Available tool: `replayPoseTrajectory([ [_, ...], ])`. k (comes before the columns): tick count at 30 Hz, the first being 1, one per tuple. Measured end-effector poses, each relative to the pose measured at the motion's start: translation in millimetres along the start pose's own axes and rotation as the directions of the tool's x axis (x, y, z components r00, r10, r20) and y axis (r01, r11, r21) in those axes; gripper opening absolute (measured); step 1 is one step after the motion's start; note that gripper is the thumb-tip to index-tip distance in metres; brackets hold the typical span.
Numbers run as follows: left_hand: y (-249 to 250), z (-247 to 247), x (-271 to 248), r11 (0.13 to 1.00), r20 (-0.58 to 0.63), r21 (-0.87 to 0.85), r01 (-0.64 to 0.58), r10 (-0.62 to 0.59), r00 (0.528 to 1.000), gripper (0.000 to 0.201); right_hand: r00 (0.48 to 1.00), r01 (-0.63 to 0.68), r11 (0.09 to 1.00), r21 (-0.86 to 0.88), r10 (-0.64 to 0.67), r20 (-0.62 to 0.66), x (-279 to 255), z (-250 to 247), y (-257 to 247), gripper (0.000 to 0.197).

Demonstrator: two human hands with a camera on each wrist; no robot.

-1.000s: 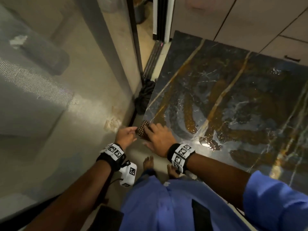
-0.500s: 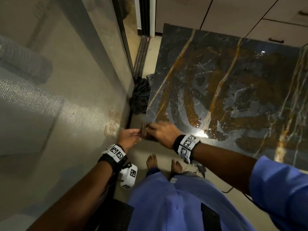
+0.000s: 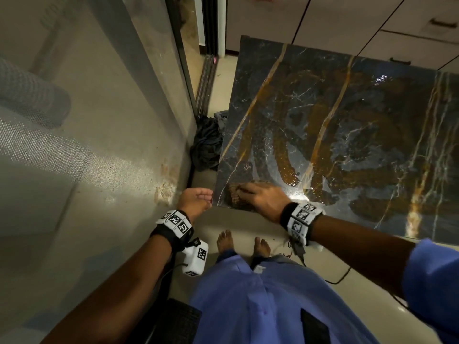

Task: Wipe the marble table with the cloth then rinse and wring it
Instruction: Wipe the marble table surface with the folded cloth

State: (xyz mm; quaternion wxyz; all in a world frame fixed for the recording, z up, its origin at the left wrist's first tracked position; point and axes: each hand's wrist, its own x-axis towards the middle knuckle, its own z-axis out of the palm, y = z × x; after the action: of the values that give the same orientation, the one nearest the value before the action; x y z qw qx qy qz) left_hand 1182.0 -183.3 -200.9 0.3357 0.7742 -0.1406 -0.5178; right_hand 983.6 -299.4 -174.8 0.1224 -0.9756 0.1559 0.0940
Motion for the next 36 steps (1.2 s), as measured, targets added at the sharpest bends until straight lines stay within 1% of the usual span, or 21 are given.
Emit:
replayPoseTrajectory([
  [1,0.4,0.3,-0.4,1.000,-0.009,0.010,-0.008,0.008,1.000,0.040,0.998,-0.050,0.999,-0.008,0.050,0.027,-0.8,-4.8,13.6,0.049],
  [2,1.2,0.6,-1.1,1.000,-0.015,0.019,-0.015,0.015,1.000,0.039,0.991,-0.130,0.991,-0.011,0.130,0.042,3.4,-12.3,25.1,0.051],
  [3,2.0,0.8,-1.6,0.999,-0.018,0.025,-0.020,0.020,1.000,0.039,0.975,-0.219,0.976,0.000,0.219,0.029,12.5,-20.1,33.4,0.046],
  [4,2.7,0.7,-2.4,0.999,-0.017,0.032,-0.021,0.021,1.000,0.039,0.956,-0.292,0.956,0.025,0.292,-0.018,24.3,-27.6,37.5,0.038],
  [6,3.7,0.5,-3.7,0.999,-0.009,0.047,-0.025,0.026,1.000,0.039,0.930,-0.356,0.932,0.064,0.360,-0.077,48.8,-33.6,31.0,0.028],
  [8,5.1,-0.3,-4.4,0.998,-0.005,0.053,-0.022,0.023,1.000,0.040,0.936,-0.342,0.937,0.075,0.347,-0.064,63.1,-27.7,8.9,0.025],
  [10,5.0,0.6,-3.4,1.000,0.000,0.028,-0.009,0.009,1.000,0.038,0.965,-0.253,0.966,0.055,0.256,-0.055,61.1,-11.4,-17.8,0.026],
  [13,5.1,2.0,-4.7,1.000,-0.009,-0.030,-0.006,0.006,1.000,0.038,0.994,-0.081,0.994,0.068,0.086,-0.069,30.7,5.5,-43.8,0.027],
  [15,4.9,2.6,-4.7,0.999,-0.025,-0.042,0.009,-0.010,1.000,0.043,0.996,-0.012,0.999,0.044,0.015,-0.089,3.0,11.4,-37.4,0.028],
  [16,5.7,3.2,-5.5,0.999,-0.025,-0.041,0.014,-0.015,1.000,0.044,0.997,-0.013,0.999,0.039,0.017,-0.082,-8.9,11.8,-27.1,0.030],
  [17,6.4,3.7,-6.5,0.999,-0.023,-0.045,0.010,-0.011,1.000,0.042,0.997,-0.046,0.998,0.045,0.049,-0.062,-17.5,10.3,-13.6,0.033],
  [19,9.5,4.4,-8.2,0.997,-0.020,-0.072,0.005,-0.006,1.000,0.035,0.981,-0.193,0.980,0.056,0.194,-0.022,-21.9,0.3,13.3,0.040],
  [21,10.8,4.6,-8.7,0.997,-0.018,-0.077,0.002,-0.004,1.000,0.032,0.944,-0.324,0.942,0.088,0.328,-0.036,-8.8,-13.1,24.3,0.037],
  [23,10.7,4.8,-9.0,0.999,-0.011,-0.031,-0.011,0.011,1.000,0.033,0.916,-0.386,0.913,0.129,0.397,-0.066,11.3,-19.4,17.9,0.033],
  [25,11.2,4.4,-8.7,0.999,-0.015,0.041,-0.017,0.017,1.000,0.037,0.916,-0.385,0.916,0.113,0.394,-0.071,27.6,-17.4,0.1,0.030],
  [27,11.1,4.3,-7.8,0.997,-0.016,0.071,-0.029,0.030,0.999,0.035,0.950,-0.302,0.949,0.091,0.308,-0.054,27.0,-6.7,-20.4,0.030],
  [29,15.0,5.5,-8.7,0.998,-0.002,0.052,-0.035,0.035,0.999,0.029,0.982,-0.183,0.980,0.082,0.186,-0.024,6.8,3.7,-30.5,0.032],
  [31,16.6,6.3,-9.1,0.999,0.008,0.018,-0.040,0.040,0.999,0.031,0.991,-0.128,0.989,0.079,0.130,-0.030,-21.1,9.0,-22.9,0.034],
  [32,16.5,6.8,-7.8,0.999,0.010,0.019,-0.047,0.047,0.999,0.031,0.989,-0.138,0.987,0.077,0.142,-0.042,-35.3,10.0,-13.0,0.035],
  [34,15.4,6.9,-8.1,0.996,0.008,0.063,-0.064,0.064,0.998,0.030,0.973,-0.223,0.971,0.082,0.227,-0.042,-55.9,8.8,10.5,0.034],
  [36,15.0,5.1,-6.3,0.994,0.009,0.083,-0.068,0.068,0.998,0.027,0.945,-0.325,0.941,0.099,0.328,-0.016,-56.1,-1.6,26.1,0.034],
])
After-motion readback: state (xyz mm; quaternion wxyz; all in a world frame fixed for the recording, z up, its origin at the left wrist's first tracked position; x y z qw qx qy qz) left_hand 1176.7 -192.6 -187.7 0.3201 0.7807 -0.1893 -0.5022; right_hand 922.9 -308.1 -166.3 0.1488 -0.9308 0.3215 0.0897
